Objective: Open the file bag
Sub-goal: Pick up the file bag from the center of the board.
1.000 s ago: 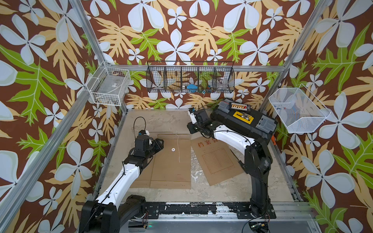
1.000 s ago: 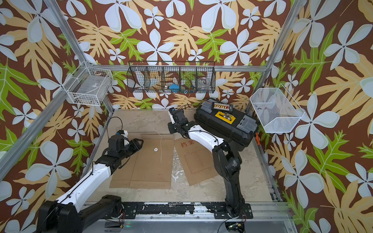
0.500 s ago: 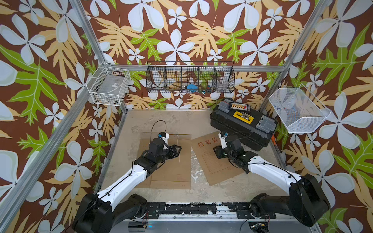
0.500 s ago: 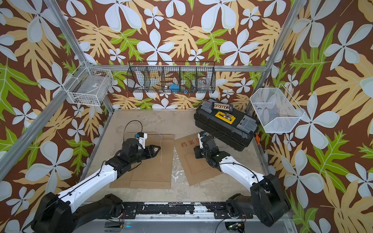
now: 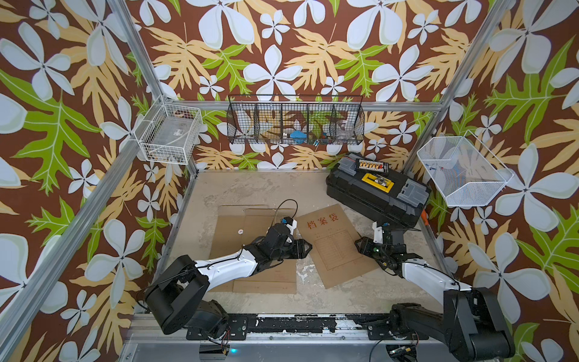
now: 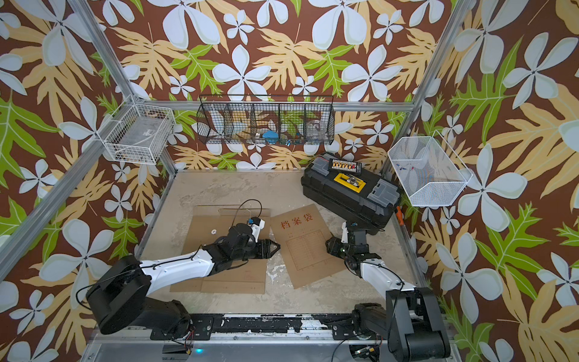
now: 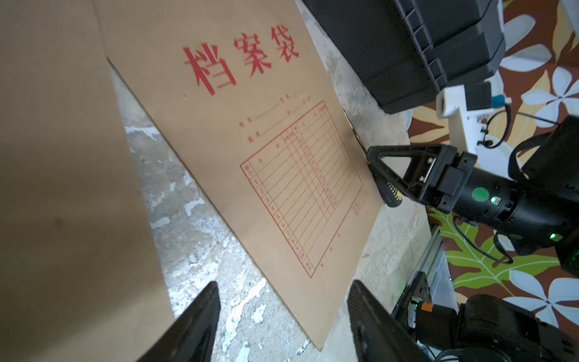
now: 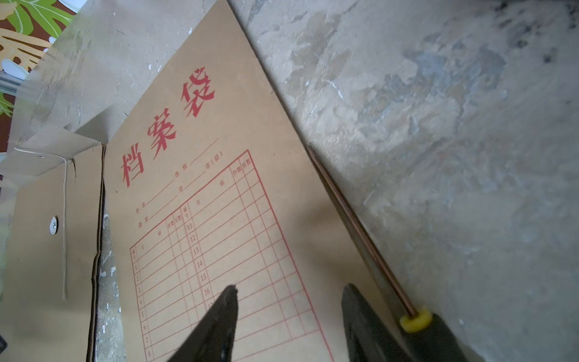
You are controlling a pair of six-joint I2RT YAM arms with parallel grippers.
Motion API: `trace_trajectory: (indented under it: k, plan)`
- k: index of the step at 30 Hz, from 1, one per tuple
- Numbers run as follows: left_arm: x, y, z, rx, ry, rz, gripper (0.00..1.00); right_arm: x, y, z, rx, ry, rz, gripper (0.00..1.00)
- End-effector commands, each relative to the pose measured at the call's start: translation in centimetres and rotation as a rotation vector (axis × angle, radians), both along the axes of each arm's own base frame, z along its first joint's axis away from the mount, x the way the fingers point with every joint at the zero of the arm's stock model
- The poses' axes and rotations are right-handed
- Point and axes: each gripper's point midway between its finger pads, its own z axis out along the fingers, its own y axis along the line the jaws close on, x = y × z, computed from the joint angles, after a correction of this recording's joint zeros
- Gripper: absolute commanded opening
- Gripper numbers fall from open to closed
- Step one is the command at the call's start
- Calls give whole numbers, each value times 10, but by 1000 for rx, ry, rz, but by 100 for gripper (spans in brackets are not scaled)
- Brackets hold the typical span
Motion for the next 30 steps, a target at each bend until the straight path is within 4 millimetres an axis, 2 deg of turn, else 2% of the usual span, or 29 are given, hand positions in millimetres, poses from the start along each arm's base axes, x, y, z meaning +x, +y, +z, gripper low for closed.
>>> trace_trajectory:
  k: [1,5,9,11,15,17,21,30]
  plan:
    - [1,-15,5,-42,-6,-10,67,6,0,2,7,-23,4,65]
    - [-1,-22,-4,-37,11,-25,68,9,-15,-6,-65,8,-41,84]
    - [-2,-28,-9,-35,26,-39,68,7,-27,-13,-101,43,-79,95]
    - [-2,-29,-10,-33,29,-43,68,7,-33,-13,-123,44,-101,97]
    - [-2,-32,-16,-24,39,-47,68,8,-37,-11,-144,43,-109,98]
    - [-2,-33,-20,-23,53,-48,68,7,-34,-10,-132,47,-98,97]
    - [-1,-34,-27,-14,74,-40,68,2,-22,-11,-76,57,-54,89]
    - [1,-30,-54,13,145,19,72,-12,-11,-16,-16,95,-22,88]
